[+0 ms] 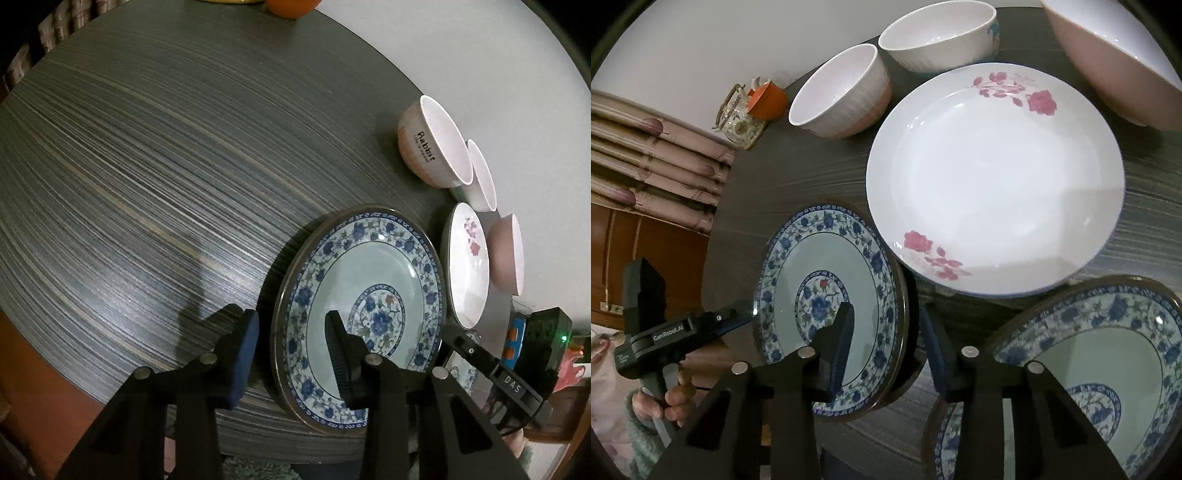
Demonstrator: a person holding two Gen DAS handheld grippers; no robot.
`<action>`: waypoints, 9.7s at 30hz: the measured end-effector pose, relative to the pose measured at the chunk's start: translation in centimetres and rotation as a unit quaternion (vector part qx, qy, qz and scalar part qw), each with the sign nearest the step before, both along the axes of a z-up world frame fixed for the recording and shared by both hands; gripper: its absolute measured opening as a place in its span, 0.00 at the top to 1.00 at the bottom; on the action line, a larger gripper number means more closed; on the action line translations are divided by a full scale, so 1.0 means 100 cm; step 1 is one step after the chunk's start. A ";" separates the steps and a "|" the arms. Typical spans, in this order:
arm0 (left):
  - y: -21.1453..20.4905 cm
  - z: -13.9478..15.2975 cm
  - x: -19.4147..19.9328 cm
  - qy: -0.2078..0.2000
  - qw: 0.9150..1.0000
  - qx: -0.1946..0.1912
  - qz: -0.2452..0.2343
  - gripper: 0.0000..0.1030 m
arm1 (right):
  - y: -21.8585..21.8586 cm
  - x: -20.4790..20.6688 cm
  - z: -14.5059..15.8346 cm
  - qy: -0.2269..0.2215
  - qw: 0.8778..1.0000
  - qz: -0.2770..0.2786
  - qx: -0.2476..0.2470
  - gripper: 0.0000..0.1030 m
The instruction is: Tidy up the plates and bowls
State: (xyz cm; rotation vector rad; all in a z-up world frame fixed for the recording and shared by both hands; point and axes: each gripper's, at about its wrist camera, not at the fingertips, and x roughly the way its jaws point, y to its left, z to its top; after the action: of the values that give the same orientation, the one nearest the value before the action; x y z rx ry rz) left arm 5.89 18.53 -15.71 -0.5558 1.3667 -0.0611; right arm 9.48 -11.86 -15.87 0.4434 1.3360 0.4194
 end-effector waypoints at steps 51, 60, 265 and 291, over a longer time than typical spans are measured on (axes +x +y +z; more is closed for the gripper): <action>0.054 -0.005 -0.002 -0.044 0.996 0.073 0.038 0.81 | 0.078 -0.042 -0.005 -0.022 0.999 0.024 -0.029 0.85; 0.055 -0.011 -0.001 -0.042 0.995 0.076 0.042 0.81 | 0.083 -0.040 -0.007 -0.021 0.999 0.029 -0.033 0.85; -0.069 0.054 -0.050 -0.146 0.986 0.049 -0.064 0.82 | -0.079 -0.098 0.054 -0.106 0.992 -0.060 0.018 0.86; 0.048 0.013 -0.048 -0.102 0.990 0.073 0.066 0.82 | 0.075 -0.042 0.027 -0.080 0.996 0.043 -0.014 0.84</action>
State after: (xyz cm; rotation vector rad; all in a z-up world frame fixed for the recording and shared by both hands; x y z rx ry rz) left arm 1.06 23.37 -14.39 -0.4998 1.1223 0.0868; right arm 5.25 -4.41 -13.13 0.3220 1.2063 0.4971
